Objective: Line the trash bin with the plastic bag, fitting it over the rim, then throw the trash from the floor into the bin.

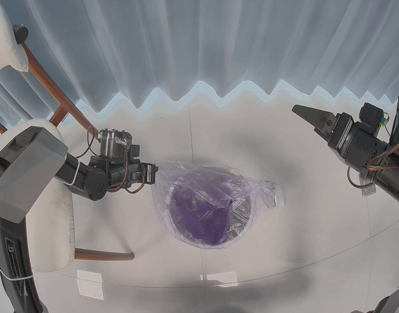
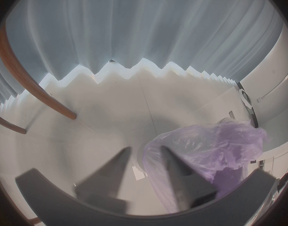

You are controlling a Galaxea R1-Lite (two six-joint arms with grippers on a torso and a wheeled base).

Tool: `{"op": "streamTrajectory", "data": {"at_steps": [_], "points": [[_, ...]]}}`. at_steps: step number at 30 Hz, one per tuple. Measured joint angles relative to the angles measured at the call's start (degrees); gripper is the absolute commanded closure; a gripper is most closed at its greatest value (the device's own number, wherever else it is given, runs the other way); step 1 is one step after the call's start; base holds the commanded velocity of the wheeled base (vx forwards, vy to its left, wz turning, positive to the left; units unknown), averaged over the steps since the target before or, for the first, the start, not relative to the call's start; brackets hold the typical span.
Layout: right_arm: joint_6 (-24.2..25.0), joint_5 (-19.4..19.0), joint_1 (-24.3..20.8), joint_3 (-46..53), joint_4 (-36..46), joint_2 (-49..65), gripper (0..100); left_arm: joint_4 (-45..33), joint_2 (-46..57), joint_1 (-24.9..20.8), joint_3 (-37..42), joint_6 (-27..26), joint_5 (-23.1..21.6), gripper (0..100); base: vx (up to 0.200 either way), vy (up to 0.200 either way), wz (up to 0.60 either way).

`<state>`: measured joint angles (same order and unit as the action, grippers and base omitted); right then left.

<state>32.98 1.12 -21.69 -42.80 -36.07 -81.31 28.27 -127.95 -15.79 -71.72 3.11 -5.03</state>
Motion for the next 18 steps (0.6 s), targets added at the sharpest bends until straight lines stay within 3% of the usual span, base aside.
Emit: {"op": "streamTrajectory", "data": {"at_steps": [6,13,18], "points": [[0.00,0.00,-0.02,0.02,0.02,0.00,0,1.61,2.49,-0.13,3.45,0.26,-0.11,0,0.000,0.000,0.00],[0.00,0.00,0.00,0.09,0.06,-0.09,0,3.28,7.72,-1.18,17.12,0.22,-0.57,0,0.000,0.000,0.00],[0.00,0.02,0.02,0.17,0.11,-0.20,0,10.22,10.51,-2.79,25.11,0.28,-0.77,0,0.000,0.000,0.00]]}}
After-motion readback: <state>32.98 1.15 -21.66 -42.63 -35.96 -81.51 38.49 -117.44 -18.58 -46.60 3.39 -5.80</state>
